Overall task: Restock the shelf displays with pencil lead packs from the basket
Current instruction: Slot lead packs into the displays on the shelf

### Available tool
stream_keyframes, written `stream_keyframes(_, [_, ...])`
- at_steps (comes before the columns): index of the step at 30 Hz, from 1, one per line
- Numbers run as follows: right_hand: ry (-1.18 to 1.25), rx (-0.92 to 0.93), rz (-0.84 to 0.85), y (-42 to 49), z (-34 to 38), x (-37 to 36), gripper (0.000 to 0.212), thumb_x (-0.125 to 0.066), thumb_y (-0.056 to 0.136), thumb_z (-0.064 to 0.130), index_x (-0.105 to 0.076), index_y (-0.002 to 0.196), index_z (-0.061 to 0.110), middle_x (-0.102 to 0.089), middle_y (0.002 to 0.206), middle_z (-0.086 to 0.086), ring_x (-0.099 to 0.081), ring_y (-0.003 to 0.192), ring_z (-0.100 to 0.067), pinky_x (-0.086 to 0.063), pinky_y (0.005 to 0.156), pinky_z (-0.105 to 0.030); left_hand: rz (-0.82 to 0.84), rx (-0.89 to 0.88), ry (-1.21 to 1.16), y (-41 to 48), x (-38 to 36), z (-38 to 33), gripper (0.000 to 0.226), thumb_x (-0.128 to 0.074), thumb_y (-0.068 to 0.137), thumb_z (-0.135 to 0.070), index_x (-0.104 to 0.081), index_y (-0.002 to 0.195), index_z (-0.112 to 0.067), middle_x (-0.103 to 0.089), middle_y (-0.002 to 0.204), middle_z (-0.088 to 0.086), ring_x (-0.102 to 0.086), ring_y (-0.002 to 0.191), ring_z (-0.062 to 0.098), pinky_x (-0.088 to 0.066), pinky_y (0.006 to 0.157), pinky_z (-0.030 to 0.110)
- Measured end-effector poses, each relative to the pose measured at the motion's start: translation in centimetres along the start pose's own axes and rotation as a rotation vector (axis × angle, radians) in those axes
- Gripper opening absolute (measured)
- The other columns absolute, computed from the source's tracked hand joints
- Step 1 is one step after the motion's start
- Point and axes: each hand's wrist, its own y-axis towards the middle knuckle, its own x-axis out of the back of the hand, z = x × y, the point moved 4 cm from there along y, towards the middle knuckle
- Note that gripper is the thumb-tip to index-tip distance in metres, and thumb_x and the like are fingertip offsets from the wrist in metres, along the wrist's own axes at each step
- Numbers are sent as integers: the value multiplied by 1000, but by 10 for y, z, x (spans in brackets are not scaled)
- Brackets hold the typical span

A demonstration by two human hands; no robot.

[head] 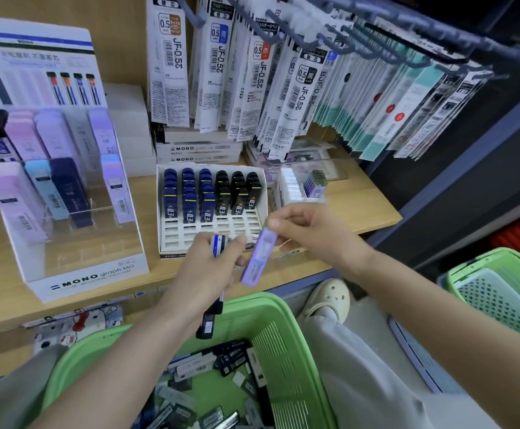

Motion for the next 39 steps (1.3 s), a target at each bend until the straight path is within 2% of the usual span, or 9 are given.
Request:
stream_keyframes(5, [-163, 134, -461, 7, 0, 77, 2, -65, 86, 10, -66, 87, 11, -66, 72, 3, -61, 58, -2, -54, 64, -16, -5, 78, -86, 3, 5, 2, 10, -49, 94, -11, -53, 93, -2, -52, 55, -1, -41, 37, 8, -32, 35, 17])
stream_keyframes(8, [-363, 170, -618, 14, -5, 108, 6, -67, 86, 14, -62, 88, 18, -64, 76, 4, -64, 71, -12, -54, 72, -21, 18, 89, -185, 3, 2, 1, 10, -51, 95, -10, -58, 94, -3, -64, 59, 2, -51, 39, 9, -42, 39, 18])
stream_keyframes(11, [-481, 160, -627, 26, -13, 118, 6, -65, 88, 13, -60, 90, 17, -62, 80, -1, -60, 79, -18, -50, 76, -25, 53, 90, -264, 2, 0, 0, 9, -54, 95, -15, -61, 97, -10, -73, 70, 3, -62, 48, 13, -52, 46, 22])
stream_keyframes(17, [-656, 169, -532, 50, -26, 112, 8, -60, 89, 7, -63, 95, 11, -57, 75, 10, -52, 70, 1, -41, 75, -18, 55, 98, -283, 3, -2, 1, 12, -57, 94, -21, -62, 101, -14, -73, 77, 9, -63, 52, 18, -53, 47, 25])
stream_keyframes(22, [-748, 149, -426, 64, -39, 105, 11, -60, 87, 4, -69, 95, 6, -62, 91, -7, -56, 89, -21, -44, 85, -32, 47, 98, -247, 3, -2, 1, 11, -56, 94, -23, -62, 101, -16, -74, 76, 6, -61, 49, 15, -50, 45, 23])
stream_keyframes(25, [-784, 166, -478, 67, -44, 106, 14, -62, 87, 7, -72, 98, 6, -60, 99, -9, -54, 91, -19, -39, 82, -24, 42, 102, -233, 4, -3, 2, 16, -55, 94, -23, -62, 103, -11, -73, 71, 5, -62, 47, 14, -49, 43, 20])
stream_keyframes(29, [-760, 175, -543, 68, -44, 105, 14, -64, 86, 9, -70, 99, 6, -61, 102, -9, -59, 91, -22, -47, 83, -30, 45, 141, -209, 3, -3, 4, 26, -53, 96, -23, -64, 105, -1, -71, 64, 4, -64, 46, 14, -46, 40, 17])
stream_keyframes(34, [-811, 173, -566, 68, -43, 102, 13, -64, 87, 11, -67, 100, 8, -60, 102, -7, -59, 89, -23, -50, 80, -41, 48, 147, -279, 2, -3, 3, 18, -53, 96, -20, -59, 105, -5, -74, 75, 6, -66, 51, 17, -49, 42, 20])
stream_keyframes(39, [-804, 230, -614, 54, -32, 85, 17, -53, 94, 13, -59, 109, 10, -53, 109, -2, -54, 89, -20, -46, 77, -34, 43, 144, -306, 0, -3, 2, 17, -56, 94, -25, -59, 99, -9, -74, 75, 8, -68, 53, 18, -51, 43, 22])
